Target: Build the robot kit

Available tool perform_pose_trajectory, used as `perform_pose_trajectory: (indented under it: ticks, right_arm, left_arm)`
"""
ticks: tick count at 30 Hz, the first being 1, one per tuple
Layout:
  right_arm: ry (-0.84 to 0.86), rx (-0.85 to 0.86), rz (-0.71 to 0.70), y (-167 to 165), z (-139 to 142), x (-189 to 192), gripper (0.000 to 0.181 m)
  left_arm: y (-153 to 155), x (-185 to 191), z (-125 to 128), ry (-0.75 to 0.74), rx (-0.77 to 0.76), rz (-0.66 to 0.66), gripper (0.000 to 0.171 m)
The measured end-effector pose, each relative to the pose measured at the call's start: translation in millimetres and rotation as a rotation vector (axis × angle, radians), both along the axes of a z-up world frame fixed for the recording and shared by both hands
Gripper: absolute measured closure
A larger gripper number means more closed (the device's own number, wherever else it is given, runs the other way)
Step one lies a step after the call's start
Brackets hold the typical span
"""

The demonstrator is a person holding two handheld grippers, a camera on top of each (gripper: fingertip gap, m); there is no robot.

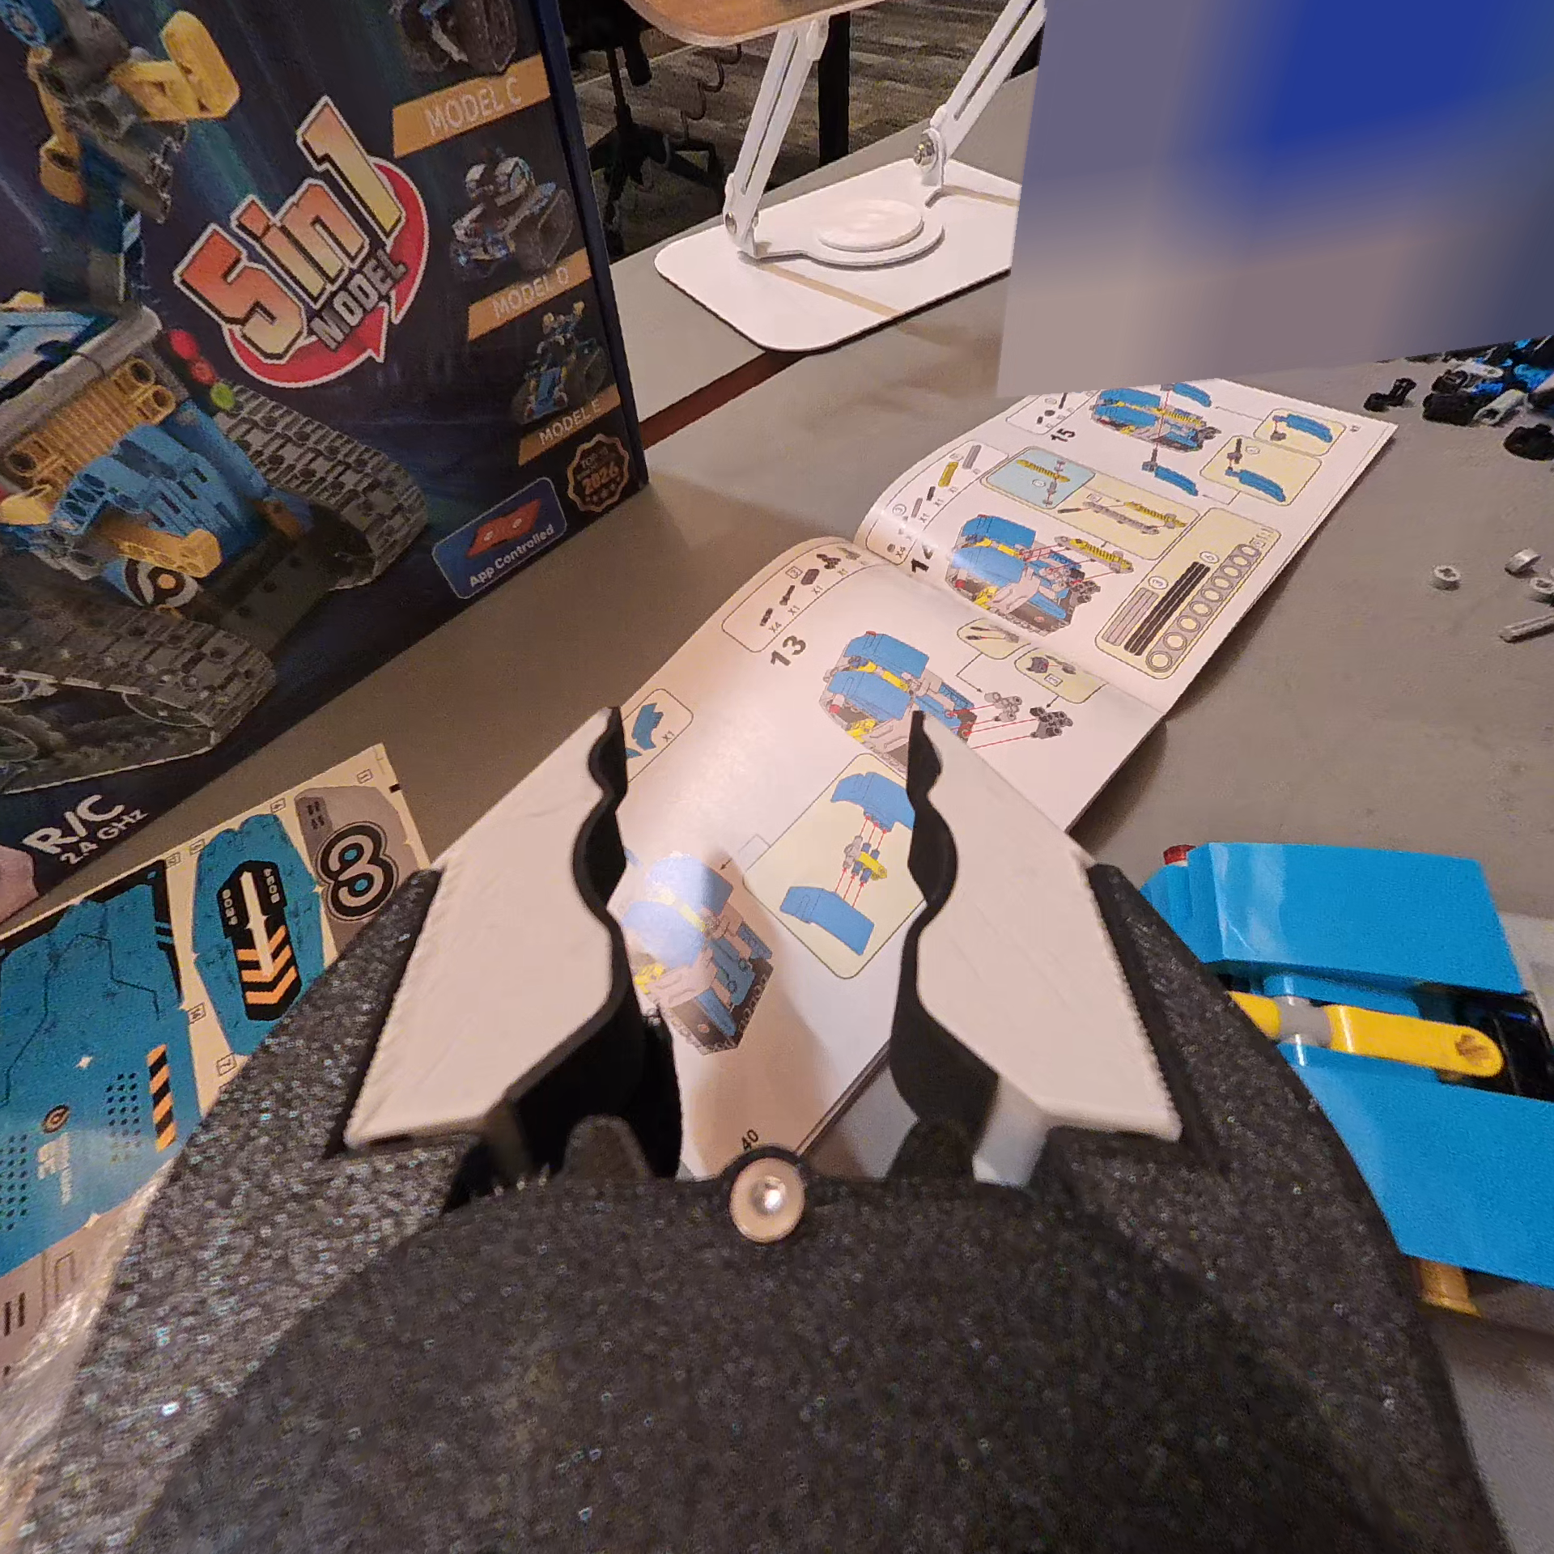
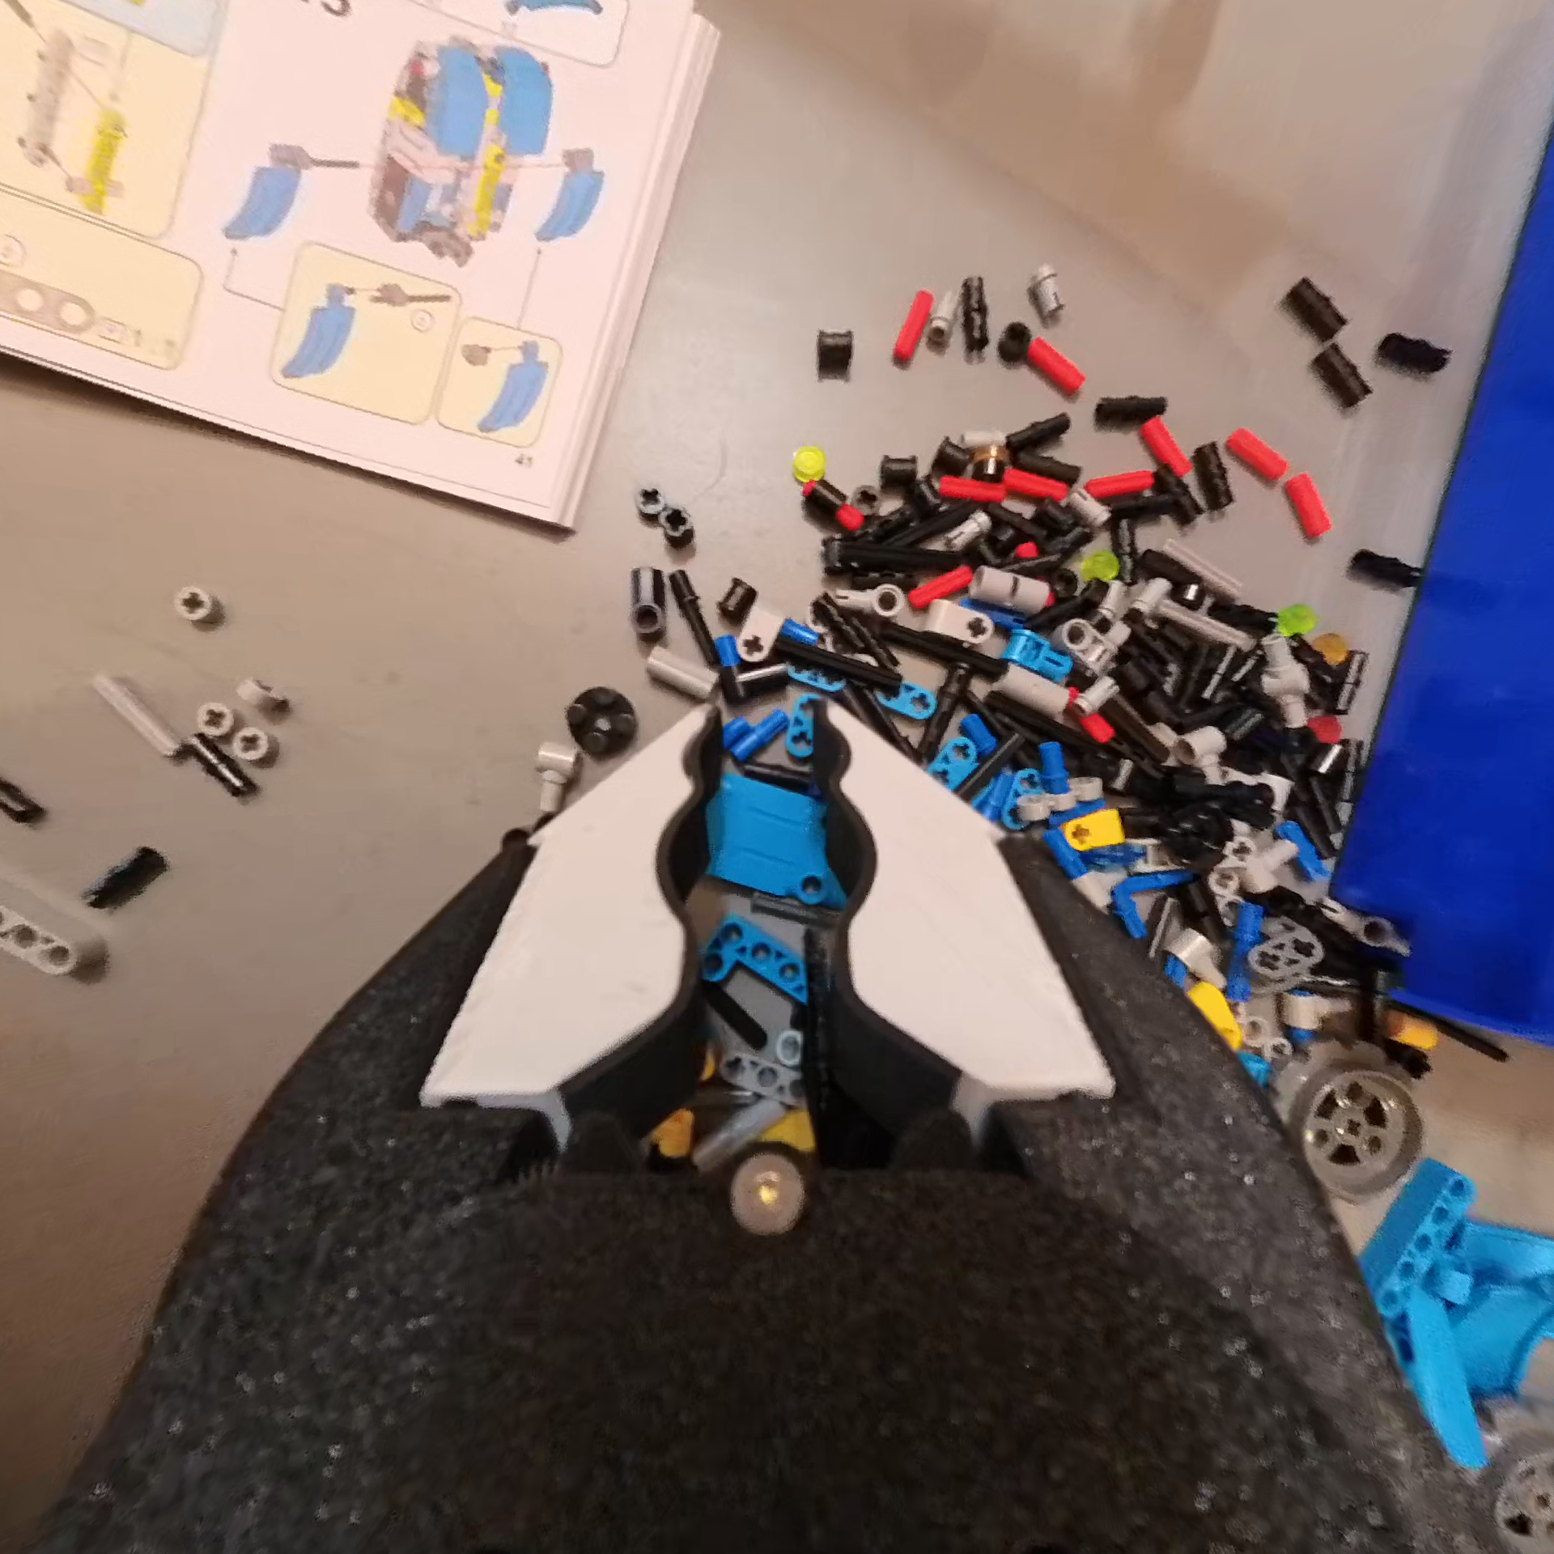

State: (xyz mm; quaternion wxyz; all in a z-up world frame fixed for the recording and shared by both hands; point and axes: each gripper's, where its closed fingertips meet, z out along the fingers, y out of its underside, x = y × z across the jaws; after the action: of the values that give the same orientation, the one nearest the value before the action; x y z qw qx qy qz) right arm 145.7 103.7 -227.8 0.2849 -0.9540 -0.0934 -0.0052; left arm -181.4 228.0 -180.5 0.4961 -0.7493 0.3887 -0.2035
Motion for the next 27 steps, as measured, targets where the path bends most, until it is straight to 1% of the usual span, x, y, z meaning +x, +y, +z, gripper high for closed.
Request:
perform_pose_trajectory:
  ticks: [4,7,9,11,14,18,20,22,24,27]
  right_arm:
    - [-0.061,0.026,-0.024,-1,7,19,0.16]
    - [-0.17,0.055,-0.131,-9,17,61,0.16]
    - [-0.148,0.037,-0.177,-16,15,75,0.16]
    - [-0.112,0.007,-0.193,-21,10,78,0.16]
    - [-0.11,0.004,-0.194,-22,8,79,0.16]
    - [-0.108,0.017,-0.167,-18,7,71,0.168]
    - [-0.115,0.021,-0.159,-17,7,69,0.169]
    - [-0.112,0.022,-0.153,-17,7,67,0.168]
    - [-0.084,0.022,-0.147,-17,8,65,0.162]
    - [-0.122,0.045,-0.208,-21,15,86,0.16]
  left_arm:
    - [0,0,0,0.0,0.001,-0.001,0.104]
    - [0,0,0,-0.002,-0.003,0.001,0.104]
    - [1,0,-1,0.001,-0.01,0.002,0.104]
    - [1,0,-2,0.004,-0.016,0.002,0.104]
    - [2,0,-3,0.005,-0.021,0.004,0.104]
    - [2,0,-3,0.004,-0.03,0.004,0.104]
    - [2,0,-3,0.003,-0.033,0.004,0.104]
    - [2,0,-3,0.002,-0.034,0.004,0.104]
    - [2,-1,-3,0.001,-0.034,0.004,0.104]
    - [2,-1,-3,-0.003,-0.034,0.004,0.104]
